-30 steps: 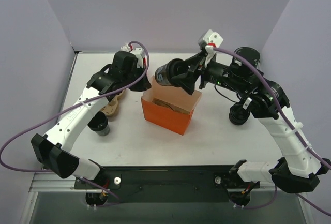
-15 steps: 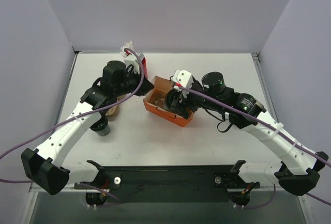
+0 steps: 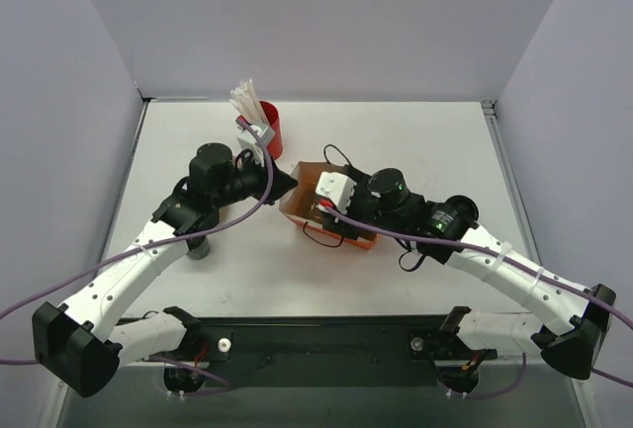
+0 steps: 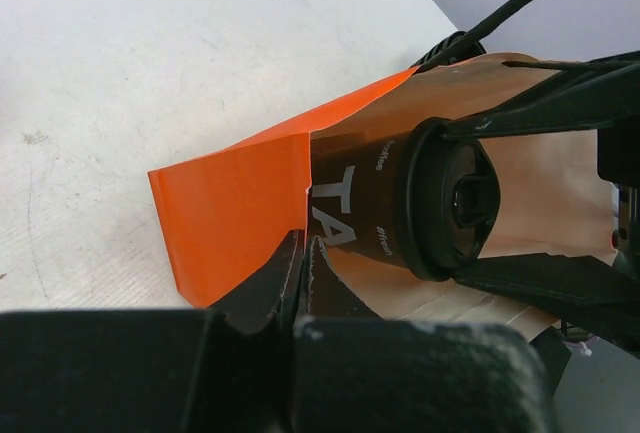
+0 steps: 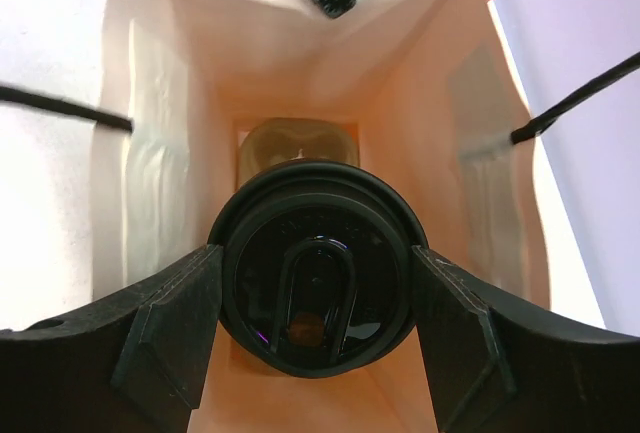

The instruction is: Pack the takeout coffee

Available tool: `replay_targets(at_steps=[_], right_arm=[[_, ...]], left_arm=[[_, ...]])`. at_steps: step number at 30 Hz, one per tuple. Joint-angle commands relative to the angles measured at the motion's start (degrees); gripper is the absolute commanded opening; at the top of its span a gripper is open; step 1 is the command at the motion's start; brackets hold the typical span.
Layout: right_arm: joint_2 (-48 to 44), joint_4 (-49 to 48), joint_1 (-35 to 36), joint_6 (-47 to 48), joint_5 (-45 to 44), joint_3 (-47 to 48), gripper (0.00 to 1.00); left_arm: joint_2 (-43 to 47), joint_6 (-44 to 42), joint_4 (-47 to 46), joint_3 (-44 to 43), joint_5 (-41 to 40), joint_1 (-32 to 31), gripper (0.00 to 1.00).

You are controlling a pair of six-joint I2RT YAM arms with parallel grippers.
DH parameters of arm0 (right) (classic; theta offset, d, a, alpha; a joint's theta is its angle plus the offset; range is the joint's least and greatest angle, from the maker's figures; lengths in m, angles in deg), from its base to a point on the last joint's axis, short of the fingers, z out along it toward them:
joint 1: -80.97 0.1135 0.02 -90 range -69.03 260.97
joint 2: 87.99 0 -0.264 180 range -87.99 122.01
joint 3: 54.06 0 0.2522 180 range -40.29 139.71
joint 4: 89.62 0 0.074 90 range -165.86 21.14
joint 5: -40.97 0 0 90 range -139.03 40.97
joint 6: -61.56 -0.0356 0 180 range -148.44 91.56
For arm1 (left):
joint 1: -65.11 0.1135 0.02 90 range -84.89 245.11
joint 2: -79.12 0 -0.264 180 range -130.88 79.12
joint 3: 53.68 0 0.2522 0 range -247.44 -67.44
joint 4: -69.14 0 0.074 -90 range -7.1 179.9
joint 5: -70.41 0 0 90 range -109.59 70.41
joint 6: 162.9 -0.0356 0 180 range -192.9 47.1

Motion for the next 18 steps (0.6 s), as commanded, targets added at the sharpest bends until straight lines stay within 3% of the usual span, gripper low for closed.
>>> replay_targets(at_steps=[1,4,7,18], right_arm=[[-0.4,-4.5,0.8,1.8,-1.5,-0.2,0.43],[-0.4,-4.1,1.1,1.3,-2.7,-0.1,0.43],[-0.5,-3.8,1.4,1.1,-3.0,-0.3,0.42],[-1.0,-3.4,2.4,0.4,-4.9,-1.9,0.41]], left_arm=[[1.7,-0.7,-0.6,-3.4,0.9,-0.9,0.09],[2.3,-0.5,7.1,-4.9,-0.8,-1.0,0.39],[5.2,1.0,8.7,-2.6,-1.2,-1.0,0.51],[3.0,4.6,14.5,-4.2,-0.3,-1.0,0.53]])
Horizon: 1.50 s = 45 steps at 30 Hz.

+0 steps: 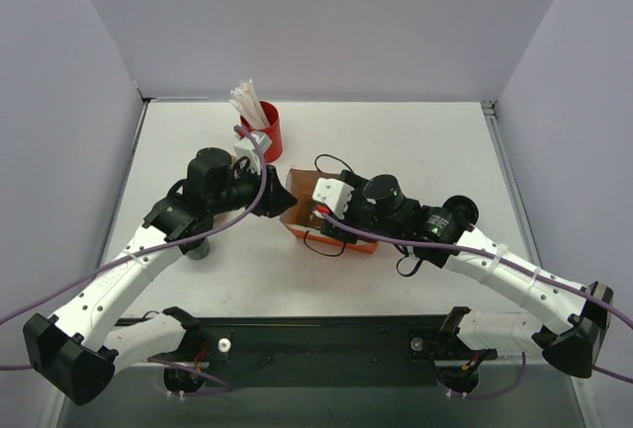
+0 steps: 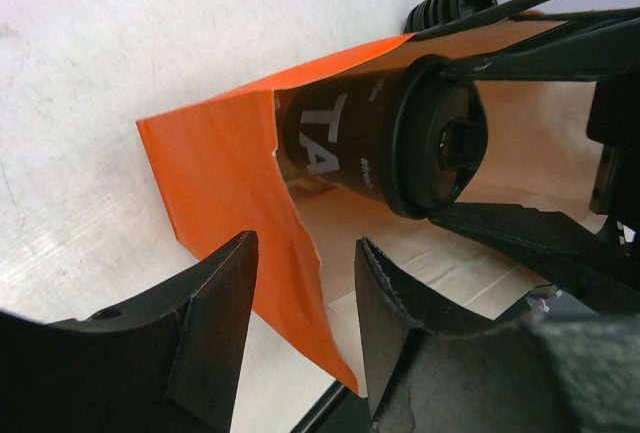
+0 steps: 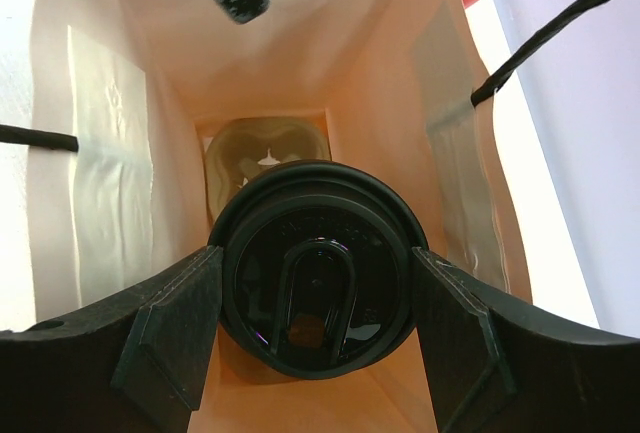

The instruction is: Pack the takeout coffee

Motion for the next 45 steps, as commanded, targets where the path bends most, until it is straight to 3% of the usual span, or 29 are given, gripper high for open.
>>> replay_targets(at_steps=[1,4,5,6,13,18,24,25,26,27,30,45], right_arm=[[-0.9,-1.6,0.6,-0.2,-2.0,-0.2,0.41],[-1.0,-1.9,1.0,-0.4,-2.4,-0.2,0.41],[-1.1,-2.0,1.0,-0.4,-2.3,-0.4,0.41],[-1.0,-2.0,1.0,-0.3,-2.3,-0.6,0.41],[-0.9,-1.5,0.6,6.3,-2.2,1.3,0.42],[1.3,-0.2,-2.4,6.8,1.6,3.9,0.42],[0.8,-1.5,-2.2,7.4,0.4,-1.2,0.4],[0.4,-2.2,-2.2,7.4,0.3,-3.6,0.4],[0.0,-2.8,-2.1,7.5,0.0,-4.6,0.4],[-0.5,-3.7,-2.0,7.5,-0.3,-5.3,0.4],[-0.6,-4.1,-1.8,7.2,-1.1,-6.3,0.4],[2.5,-5.7,-1.6,7.1,-2.1,-4.1,0.4]], left_arm=[[-0.5,1.4,3.0,-2.6,0.2,-0.2,0.52],[-0.8,0.8,2.6,-2.0,-0.2,-0.2,0.47],[-1.0,0.7,2.3,-2.0,-0.4,-0.2,0.41],[-1.0,0.5,1.8,-2.0,-0.8,-0.2,0.3],[-3.1,-8.6,-8.9,-2.5,-0.4,-0.2,0.0],[-4.0,-13.0,-15.4,-2.6,2.1,-0.2,0.0],[0.2,-8.1,-19.9,6.2,2.7,-2.2,0.0],[1.5,-6.9,-20.2,7.6,2.7,-2.3,0.06],[2.0,-5.5,-19.9,8.5,2.7,-2.4,0.22],[2.5,-5.2,-19.0,9.7,2.6,-2.6,0.31],[4.1,-5.1,-14.8,10.6,0.5,-2.6,0.42],[5.8,-0.1,-12.2,12.3,-2.5,-2.9,0.48]])
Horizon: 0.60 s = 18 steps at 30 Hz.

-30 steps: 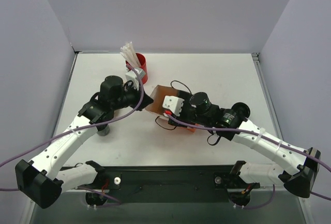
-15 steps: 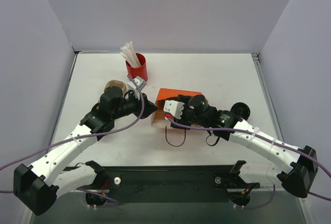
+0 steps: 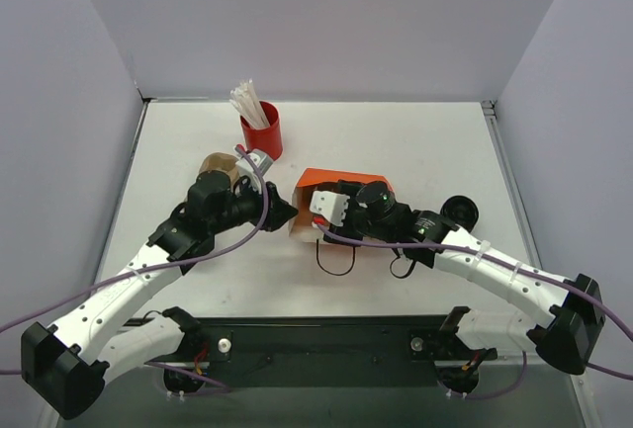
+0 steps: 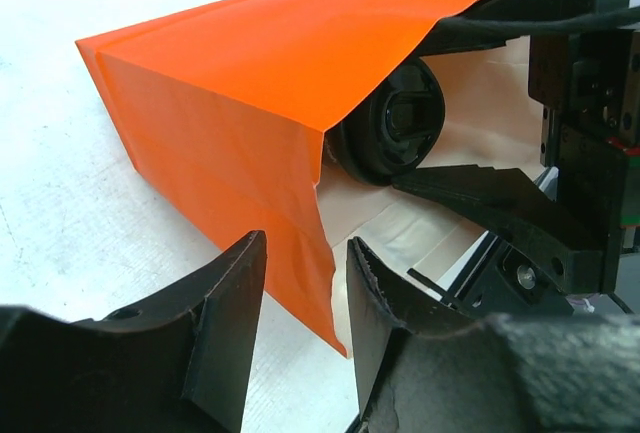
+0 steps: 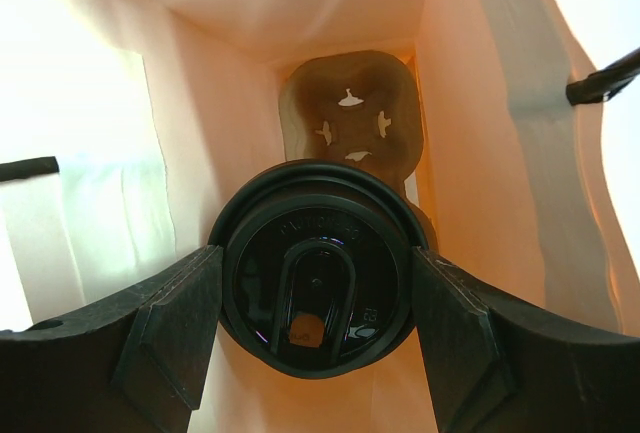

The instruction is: Pack the takeout coffee

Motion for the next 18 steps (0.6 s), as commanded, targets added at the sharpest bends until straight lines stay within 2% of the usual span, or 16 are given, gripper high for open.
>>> replay_targets(at_steps=[1,4,5,7,8,11,18], right_arm=[[0.4,-2.4,0.4,0.0,-0.7,2.3,0.4],[0.5,-2.6,0.4,0.2,-1.0,2.4,0.4],[0.5,-2.8,0.4,0.8,-1.0,2.5,0.4],[0.8,-2.9,0.4,1.6,-0.7,3.0,0.4],[1.0,-2.2,0.2,3.1,-0.7,3.2,0.4],[0.7,-1.1,-0.3,5.2,-1.4,2.7,0.4],[-0.5,2.9,-3.3,10.6,2.6,3.3,0.41]], left_arm=[[0.7,2.6,-0.5,0.3,-1.9,-0.4,0.46],[-0.2,2.8,-0.3,0.0,-2.1,-0.7,0.41],[-0.4,2.8,-0.2,-0.2,-2.1,-0.8,0.34],[-0.7,2.3,-0.2,-0.7,-1.6,-0.8,0.26],[-0.9,1.8,-0.1,-0.9,-1.6,-0.9,0.14],[-1.2,1.3,0.1,-2.2,-1.9,-1.0,0.0],[-2.3,1.3,-0.8,-3.3,0.0,-1.0,0.0]])
